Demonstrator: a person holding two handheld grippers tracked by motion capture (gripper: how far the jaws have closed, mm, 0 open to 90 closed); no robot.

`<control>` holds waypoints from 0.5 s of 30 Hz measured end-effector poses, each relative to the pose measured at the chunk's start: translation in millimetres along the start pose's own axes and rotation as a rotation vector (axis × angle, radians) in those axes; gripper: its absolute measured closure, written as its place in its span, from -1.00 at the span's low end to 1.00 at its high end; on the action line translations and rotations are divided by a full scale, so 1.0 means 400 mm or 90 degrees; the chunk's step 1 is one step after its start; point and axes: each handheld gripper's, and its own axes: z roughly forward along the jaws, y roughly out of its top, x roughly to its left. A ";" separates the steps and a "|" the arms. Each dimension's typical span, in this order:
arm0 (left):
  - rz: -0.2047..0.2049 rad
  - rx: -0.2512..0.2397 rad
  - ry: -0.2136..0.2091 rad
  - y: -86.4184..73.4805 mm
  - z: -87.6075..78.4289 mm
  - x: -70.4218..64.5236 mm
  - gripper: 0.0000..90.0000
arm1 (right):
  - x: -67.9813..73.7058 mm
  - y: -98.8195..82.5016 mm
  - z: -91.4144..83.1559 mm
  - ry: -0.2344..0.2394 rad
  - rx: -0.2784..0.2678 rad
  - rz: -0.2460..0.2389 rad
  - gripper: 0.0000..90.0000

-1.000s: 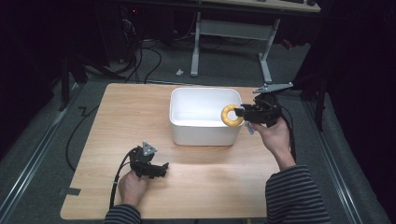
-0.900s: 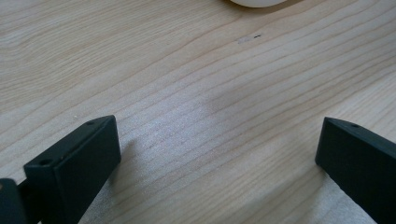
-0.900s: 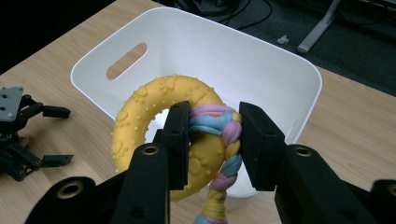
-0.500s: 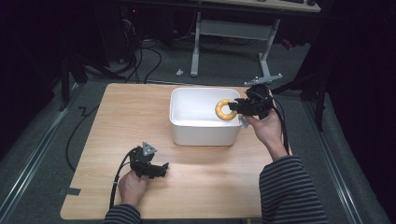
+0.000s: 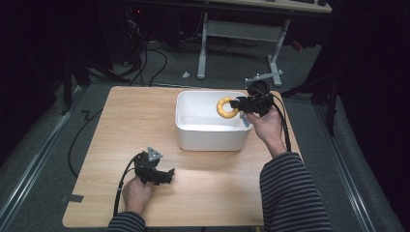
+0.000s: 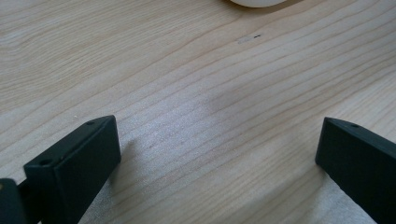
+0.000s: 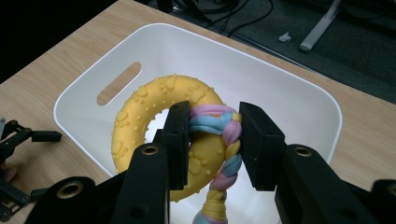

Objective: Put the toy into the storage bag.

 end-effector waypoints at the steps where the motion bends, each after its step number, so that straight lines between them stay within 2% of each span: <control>1: 0.000 0.000 0.000 0.000 0.000 0.000 -1.00 | 0.001 0.002 0.007 0.000 0.003 0.001 0.46; 15: 0.002 0.002 -0.001 -0.001 -0.001 0.000 -0.99 | 0.003 0.023 0.070 -0.010 0.019 -0.001 0.46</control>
